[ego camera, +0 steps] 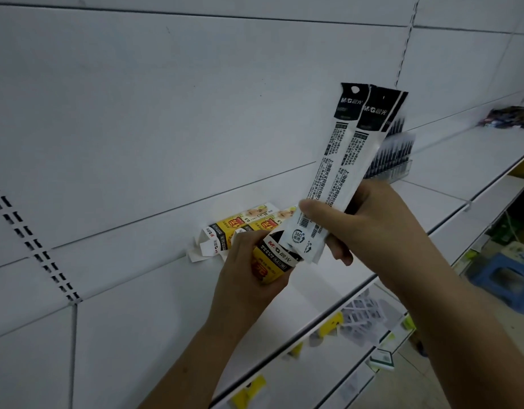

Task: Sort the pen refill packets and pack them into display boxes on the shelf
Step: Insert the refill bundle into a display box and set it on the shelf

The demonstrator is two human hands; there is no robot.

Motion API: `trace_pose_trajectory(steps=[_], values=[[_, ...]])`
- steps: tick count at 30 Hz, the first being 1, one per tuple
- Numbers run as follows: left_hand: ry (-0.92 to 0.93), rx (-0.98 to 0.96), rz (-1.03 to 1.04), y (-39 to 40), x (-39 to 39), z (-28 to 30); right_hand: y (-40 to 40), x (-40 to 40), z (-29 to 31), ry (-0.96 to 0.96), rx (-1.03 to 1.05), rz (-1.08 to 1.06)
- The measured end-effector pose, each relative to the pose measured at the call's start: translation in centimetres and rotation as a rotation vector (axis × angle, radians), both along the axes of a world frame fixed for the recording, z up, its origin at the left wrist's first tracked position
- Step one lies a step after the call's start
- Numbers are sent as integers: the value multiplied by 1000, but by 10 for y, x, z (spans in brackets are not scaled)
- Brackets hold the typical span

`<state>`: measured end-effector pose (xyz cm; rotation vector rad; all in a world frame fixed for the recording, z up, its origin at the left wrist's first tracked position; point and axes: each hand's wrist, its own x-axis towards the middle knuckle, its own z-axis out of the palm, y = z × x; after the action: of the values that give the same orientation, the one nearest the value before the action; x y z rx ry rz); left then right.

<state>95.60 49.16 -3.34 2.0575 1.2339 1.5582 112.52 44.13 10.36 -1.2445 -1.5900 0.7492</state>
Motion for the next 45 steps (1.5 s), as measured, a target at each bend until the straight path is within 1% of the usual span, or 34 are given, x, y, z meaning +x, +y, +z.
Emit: trace_pose_trajectory(steps=[5, 8, 10, 14, 18, 25, 28, 31, 34, 36, 41, 43, 45], values=[[19, 23, -23, 0, -2, -2, -8, -9, -1, -126, 65, -46], [16, 28, -15, 0, -2, -2, -7, -9, 0, -162, 89, -105], [3, 26, -11, 0, -2, -2, -6, -10, 1, -154, 103, -115], [27, 31, -14, 0, -2, -4, -7, -16, 1, -54, 97, -79], [25, 4, -11, 1, -2, -4, -1, -14, 2, -41, 89, -82], [42, -20, -14, 0, 0, -2, 12, -3, 2, 25, 12, -49], [85, 10, -20, 0, 1, -3, 17, -3, 2, -11, 3, -46], [82, 3, -7, -1, -1, -3, 15, -8, 0, -40, 37, -31], [165, 72, 0, -2, 0, -5, 15, -13, -3, -99, 68, -30], [194, 82, -3, -2, 1, -6, 16, -14, -1, -134, 72, -23], [90, -2, -13, -1, -1, -5, 19, -3, 4, -182, -2, 36], [109, 7, -2, 0, 0, -6, 18, -2, 1, -168, -19, 38], [135, 24, 14, 1, 2, -7, 13, -2, -1, -177, 9, 17]])
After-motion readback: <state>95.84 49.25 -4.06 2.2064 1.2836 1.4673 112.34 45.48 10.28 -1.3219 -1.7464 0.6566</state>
